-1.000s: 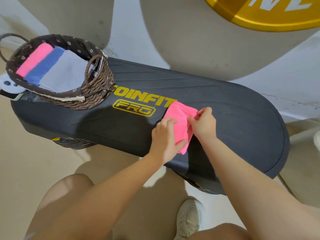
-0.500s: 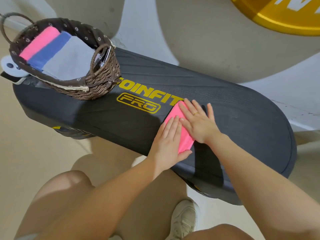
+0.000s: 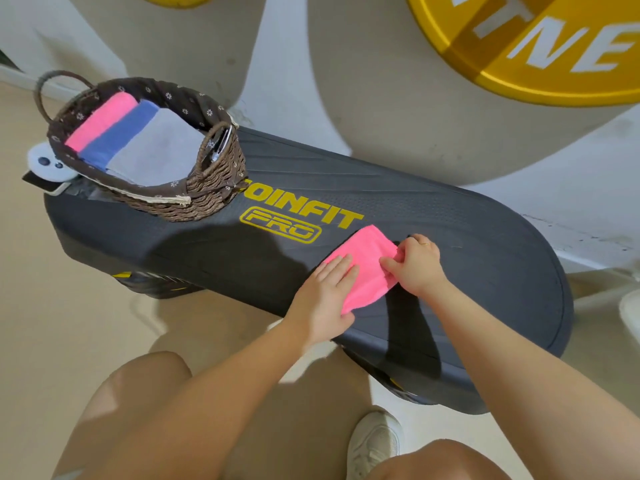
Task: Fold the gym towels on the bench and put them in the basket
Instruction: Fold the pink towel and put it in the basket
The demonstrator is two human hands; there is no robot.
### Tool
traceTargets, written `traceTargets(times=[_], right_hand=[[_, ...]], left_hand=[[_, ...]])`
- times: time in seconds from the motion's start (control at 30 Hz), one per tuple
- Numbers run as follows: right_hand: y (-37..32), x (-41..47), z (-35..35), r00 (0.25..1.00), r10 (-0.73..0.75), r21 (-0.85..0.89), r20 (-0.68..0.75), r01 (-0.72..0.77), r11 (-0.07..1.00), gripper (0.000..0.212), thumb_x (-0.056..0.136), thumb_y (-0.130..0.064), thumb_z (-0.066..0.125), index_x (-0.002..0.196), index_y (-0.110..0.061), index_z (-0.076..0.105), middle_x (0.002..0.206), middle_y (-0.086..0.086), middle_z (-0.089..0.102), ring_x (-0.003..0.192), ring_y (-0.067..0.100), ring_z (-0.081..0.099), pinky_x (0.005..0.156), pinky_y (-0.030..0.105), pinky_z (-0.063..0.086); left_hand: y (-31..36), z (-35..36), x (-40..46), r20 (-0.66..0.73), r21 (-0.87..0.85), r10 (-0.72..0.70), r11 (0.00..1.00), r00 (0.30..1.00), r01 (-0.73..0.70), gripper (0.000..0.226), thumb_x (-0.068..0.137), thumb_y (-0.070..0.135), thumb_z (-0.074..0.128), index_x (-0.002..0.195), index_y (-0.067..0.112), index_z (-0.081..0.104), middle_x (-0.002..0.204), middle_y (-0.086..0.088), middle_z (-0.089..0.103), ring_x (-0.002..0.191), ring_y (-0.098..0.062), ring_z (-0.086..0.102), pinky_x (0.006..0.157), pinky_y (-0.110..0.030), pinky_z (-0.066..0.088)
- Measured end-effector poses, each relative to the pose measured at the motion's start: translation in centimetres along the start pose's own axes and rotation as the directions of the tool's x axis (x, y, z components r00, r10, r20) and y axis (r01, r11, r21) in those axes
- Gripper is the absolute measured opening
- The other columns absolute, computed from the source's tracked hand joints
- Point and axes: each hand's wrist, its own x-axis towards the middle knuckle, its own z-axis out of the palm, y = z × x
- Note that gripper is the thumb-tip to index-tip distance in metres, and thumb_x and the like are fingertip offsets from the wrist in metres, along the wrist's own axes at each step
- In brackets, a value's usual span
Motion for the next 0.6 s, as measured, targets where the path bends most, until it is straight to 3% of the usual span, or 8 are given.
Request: traceTargets(times=[0.03, 0.1, 0.17, 0.23, 0.33, 0.43, 0.5, 0.6], right_hand=[[-0.2, -0.3, -0.2, 1.000, 0.009, 0.029, 0.002, -0.009, 1.000, 0.024, 0.086, -0.033, 0.059, 0.084, -0.011, 0.050, 0.120, 0.017, 0.052, 0.125, 0.033, 0.039, 0.098, 0.036, 0.033], [-0.9, -1.0, -0.8, 0.999, 0.034, 0.117, 0.015, -0.036, 0.993, 0.027, 0.086, -0.029, 0.060, 0.079, -0.011, 0.042, 0.097, 0.012, 0.053, 0.101, 0.030, 0.049, 0.081, 0.035, 0.037], [-1.7, -1.5, -1.6, 0.994, 0.091, 0.366, 0.053, -0.104, 0.925, 0.026, 0.086, -0.025, 0.062, 0.080, -0.010, 0.042, 0.089, 0.010, 0.051, 0.082, 0.027, 0.051, 0.065, 0.032, 0.043], [-2.7, -1.9, -2.4, 0.977, 0.140, 0.674, 0.161, -0.212, 0.707, 0.023, 0.086, -0.017, 0.062, 0.075, -0.015, 0.041, 0.089, 0.011, 0.055, 0.064, 0.019, 0.054, 0.048, 0.025, 0.049], [-4.0, -1.9, -3.1, 0.968, 0.113, 0.823, 0.226, -0.252, 0.510, 0.018, 0.088, -0.018, 0.059, 0.075, -0.020, 0.046, 0.073, 0.004, 0.055, 0.045, 0.009, 0.047, 0.037, 0.015, 0.038], [-5.8, -1.5, -3.3, 0.974, 0.001, 0.920, 0.227, -0.215, 0.327, 0.028, 0.093, -0.046, 0.045, 0.080, -0.024, 0.057, 0.067, -0.006, 0.053, 0.056, 0.010, 0.043, 0.050, 0.020, 0.033], [-6.5, -1.1, -2.8, 0.981, -0.031, 0.943, 0.191, -0.174, 0.284, 0.037, 0.092, -0.055, 0.038, 0.101, -0.026, 0.058, 0.081, -0.013, 0.057, 0.071, 0.008, 0.047, 0.068, 0.025, 0.034], [-7.4, -1.6, -1.0, 0.965, -0.091, 0.942, 0.245, -0.215, 0.258, 0.043, 0.086, -0.052, 0.050, 0.119, -0.024, 0.051, 0.107, -0.010, 0.061, 0.098, 0.009, 0.055, 0.091, 0.030, 0.039]], left_hand=[[-0.3, -0.7, -0.2, 0.001, -0.092, 0.011, 0.996, 1.000, -0.011, 0.061, 0.065, 0.019, 0.051, 0.123, 0.001, 0.058, 0.133, -0.017, 0.054, 0.123, -0.030, 0.052, 0.103, -0.036, 0.040], [-0.7, -2.5, -0.3, -0.014, -0.283, -0.035, 0.959, 0.999, 0.029, 0.054, 0.077, 0.011, 0.054, 0.131, 0.009, 0.052, 0.138, -0.008, 0.051, 0.128, -0.021, 0.048, 0.102, -0.020, 0.035], [-0.9, -3.9, -0.2, 0.036, -0.490, -0.137, 0.861, 0.990, 0.137, 0.052, 0.079, 0.004, 0.054, 0.129, 0.014, 0.053, 0.125, -0.008, 0.061, 0.114, -0.023, 0.057, 0.087, -0.021, 0.042], [-1.2, -5.3, -0.2, 0.076, -0.676, -0.249, 0.699, 0.965, 0.234, 0.048, 0.073, 0.006, 0.047, 0.116, 0.022, 0.061, 0.103, -0.011, 0.065, 0.089, -0.029, 0.059, 0.072, -0.028, 0.045], [-1.6, -6.6, -0.4, 0.153, -0.889, -0.272, 0.382, 0.950, 0.253, 0.041, 0.061, 0.013, 0.046, 0.094, 0.029, 0.062, 0.090, -0.009, 0.059, 0.081, -0.020, 0.049, 0.075, -0.031, 0.038], [-2.2, -7.0, -0.3, 0.204, -0.976, -0.337, -0.002, 0.919, 0.216, 0.046, 0.050, 0.016, 0.054, 0.096, 0.018, 0.061, 0.091, -0.003, 0.063, 0.084, -0.018, 0.056, 0.075, -0.029, 0.043], [-2.8, -6.9, -0.1, 0.260, -0.945, -0.373, -0.289, 0.891, 0.155, 0.035, 0.061, 0.014, 0.050, 0.095, 0.013, 0.060, 0.088, -0.002, 0.066, 0.083, -0.017, 0.058, 0.073, -0.029, 0.044], [-3.7, -7.0, 0.1, 0.244, -0.867, -0.384, -0.498, 0.891, 0.022, 0.029, 0.085, 0.014, 0.033, 0.096, 0.014, 0.060, 0.081, 0.001, 0.072, 0.079, -0.017, 0.066, 0.076, -0.031, 0.047]])
